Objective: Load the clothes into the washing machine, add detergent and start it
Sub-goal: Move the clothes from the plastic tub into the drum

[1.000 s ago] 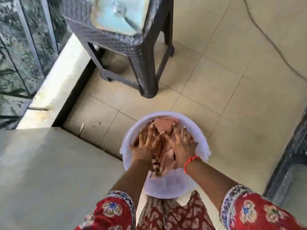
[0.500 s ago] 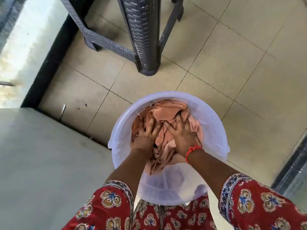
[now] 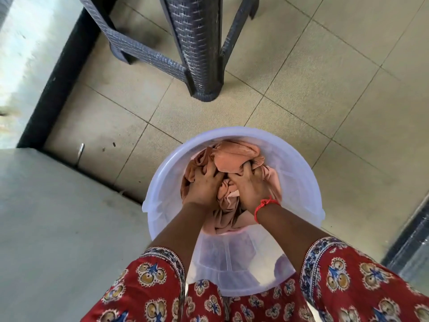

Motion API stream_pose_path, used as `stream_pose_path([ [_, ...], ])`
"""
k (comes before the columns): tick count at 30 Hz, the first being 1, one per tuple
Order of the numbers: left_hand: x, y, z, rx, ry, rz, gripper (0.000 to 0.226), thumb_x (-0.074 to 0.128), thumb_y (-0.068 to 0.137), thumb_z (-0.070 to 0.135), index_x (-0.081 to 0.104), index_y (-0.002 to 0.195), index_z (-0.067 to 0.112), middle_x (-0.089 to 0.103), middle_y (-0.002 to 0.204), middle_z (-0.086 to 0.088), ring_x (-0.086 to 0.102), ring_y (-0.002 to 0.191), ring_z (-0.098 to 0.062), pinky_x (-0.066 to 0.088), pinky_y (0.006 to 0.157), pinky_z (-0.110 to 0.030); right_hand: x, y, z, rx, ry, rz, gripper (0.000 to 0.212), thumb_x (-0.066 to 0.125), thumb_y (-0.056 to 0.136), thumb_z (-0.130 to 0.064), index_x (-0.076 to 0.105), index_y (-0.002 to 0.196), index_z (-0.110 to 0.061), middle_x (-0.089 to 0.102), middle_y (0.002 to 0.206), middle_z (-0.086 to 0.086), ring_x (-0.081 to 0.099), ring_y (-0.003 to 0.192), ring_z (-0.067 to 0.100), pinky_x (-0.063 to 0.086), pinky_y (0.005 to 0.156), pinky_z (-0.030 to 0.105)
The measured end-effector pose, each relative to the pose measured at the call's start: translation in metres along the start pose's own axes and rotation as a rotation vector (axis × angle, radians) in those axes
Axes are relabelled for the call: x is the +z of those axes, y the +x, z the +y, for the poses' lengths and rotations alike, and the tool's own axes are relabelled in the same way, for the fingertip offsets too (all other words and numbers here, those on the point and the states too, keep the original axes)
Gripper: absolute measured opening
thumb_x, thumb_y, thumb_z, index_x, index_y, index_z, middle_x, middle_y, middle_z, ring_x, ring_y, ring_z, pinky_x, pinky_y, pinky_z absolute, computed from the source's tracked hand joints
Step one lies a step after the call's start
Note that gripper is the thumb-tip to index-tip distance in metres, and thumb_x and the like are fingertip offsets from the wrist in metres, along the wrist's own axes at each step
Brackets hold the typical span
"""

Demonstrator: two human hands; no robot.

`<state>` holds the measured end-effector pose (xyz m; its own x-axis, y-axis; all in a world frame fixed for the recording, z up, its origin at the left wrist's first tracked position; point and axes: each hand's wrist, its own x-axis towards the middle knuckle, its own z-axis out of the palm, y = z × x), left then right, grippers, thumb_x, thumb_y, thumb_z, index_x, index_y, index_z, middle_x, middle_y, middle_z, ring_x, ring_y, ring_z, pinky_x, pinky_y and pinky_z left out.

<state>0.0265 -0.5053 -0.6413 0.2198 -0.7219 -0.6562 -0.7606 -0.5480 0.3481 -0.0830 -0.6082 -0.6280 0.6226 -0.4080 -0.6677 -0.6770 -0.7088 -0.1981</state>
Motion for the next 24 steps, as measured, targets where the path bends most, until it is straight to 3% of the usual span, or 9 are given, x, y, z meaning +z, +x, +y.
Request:
stream_pose_path([
  [3, -0.018, -0.006, 0.004, -0.003, 0.036, -0.029, 0.079, 0.06, 0.086, 0.041, 0.015, 0.15, 0.036, -0.008, 0.161, -0.006, 0.017, 0.136, -0.05, 0.037, 0.104, -0.058, -0.013, -0.013, -0.001, -0.029, 0.028, 0.027, 0.055, 0.038, 0.089, -0.008, 0.046, 0.133, -0.041, 0.032, 0.136, 0.013, 0.039, 0.113, 0.045, 0.051, 0.078, 0.046],
  [5, -0.025, -0.016, 0.008, -0.016, 0.042, -0.037, 0.076, 0.056, 0.089, 0.041, 0.012, 0.15, 0.038, -0.005, 0.16, -0.005, 0.019, 0.135, -0.049, 0.035, 0.104, -0.06, -0.025, -0.026, -0.004, 0.014, 0.073, 0.033, 0.049, 0.029, 0.089, -0.021, 0.044, 0.13, -0.043, 0.033, 0.136, 0.01, 0.038, 0.116, 0.042, 0.048, 0.084, 0.049],
  [8, -0.039, -0.037, 0.017, -0.043, 0.039, -0.045, 0.082, 0.054, 0.083, 0.051, 0.006, 0.149, 0.04, -0.005, 0.158, -0.003, 0.015, 0.137, -0.051, 0.028, 0.104, -0.068, -0.045, -0.053, -0.009, 0.04, 0.152, 0.078, 0.039, 0.036, 0.092, -0.026, 0.044, 0.126, -0.045, 0.03, 0.134, 0.005, 0.036, 0.118, 0.041, 0.045, 0.091, 0.053],
  [11, -0.06, -0.065, 0.03, -0.087, 0.023, -0.07, 0.084, 0.058, 0.082, 0.045, 0.008, 0.149, 0.038, -0.001, 0.159, -0.003, 0.018, 0.136, -0.047, 0.04, 0.094, -0.064, -0.063, -0.079, -0.01, -0.03, 0.227, 0.051, 0.038, 0.043, 0.096, -0.024, 0.043, 0.128, -0.045, 0.03, 0.141, 0.009, 0.032, 0.122, 0.043, 0.043, 0.097, 0.05],
  [13, -0.08, -0.087, 0.042, -0.063, 0.021, -0.077, 0.079, 0.058, 0.086, 0.039, 0.012, 0.15, 0.033, 0.0, 0.16, -0.006, 0.023, 0.133, -0.046, 0.047, 0.087, -0.058, -0.084, -0.099, -0.015, 0.033, 0.293, -0.018, 0.035, 0.042, 0.097, -0.036, 0.039, 0.131, -0.044, 0.03, 0.145, 0.009, 0.027, 0.129, 0.042, 0.037, 0.104, 0.053],
  [15, -0.097, -0.105, 0.052, -0.039, 0.019, -0.076, 0.079, 0.057, 0.087, 0.039, 0.012, 0.151, 0.031, 0.002, 0.16, -0.007, 0.021, 0.136, -0.05, 0.047, 0.09, -0.058, -0.102, -0.118, -0.02, 0.081, 0.332, -0.055, 0.041, 0.034, 0.094, -0.049, 0.04, 0.134, -0.042, 0.029, 0.146, 0.008, 0.025, 0.132, 0.038, 0.035, 0.106, 0.051],
  [18, -0.124, -0.13, 0.064, -0.079, 0.009, -0.094, 0.086, 0.057, 0.082, 0.046, 0.007, 0.151, 0.033, 0.0, 0.161, -0.006, 0.013, 0.137, -0.051, 0.033, 0.097, -0.069, -0.133, -0.148, -0.028, 0.036, 0.246, -0.021, 0.038, 0.042, 0.096, -0.037, 0.046, 0.133, -0.041, 0.028, 0.146, 0.005, 0.029, 0.131, 0.044, 0.035, 0.108, 0.051],
  [21, -0.144, -0.15, 0.072, -0.083, 0.022, -0.087, 0.089, 0.058, 0.078, 0.049, 0.004, 0.149, 0.036, 0.001, 0.161, -0.005, 0.012, 0.137, -0.052, 0.027, 0.096, -0.076, -0.163, -0.175, -0.037, 0.009, 0.321, 0.079, 0.035, 0.054, 0.093, -0.02, 0.057, 0.125, -0.035, 0.032, 0.136, 0.004, 0.045, 0.116, 0.047, 0.047, 0.094, 0.047],
  [24, -0.176, -0.175, 0.084, -0.075, 0.043, -0.088, 0.09, 0.062, 0.076, 0.05, 0.007, 0.146, 0.04, 0.003, 0.158, 0.0, 0.014, 0.137, -0.045, 0.026, 0.094, -0.078, -0.191, -0.193, -0.044, 0.104, 0.372, -0.011, 0.036, 0.051, 0.097, -0.026, 0.049, 0.133, -0.029, 0.033, 0.145, 0.012, 0.032, 0.131, 0.041, 0.034, 0.104, 0.049],
])
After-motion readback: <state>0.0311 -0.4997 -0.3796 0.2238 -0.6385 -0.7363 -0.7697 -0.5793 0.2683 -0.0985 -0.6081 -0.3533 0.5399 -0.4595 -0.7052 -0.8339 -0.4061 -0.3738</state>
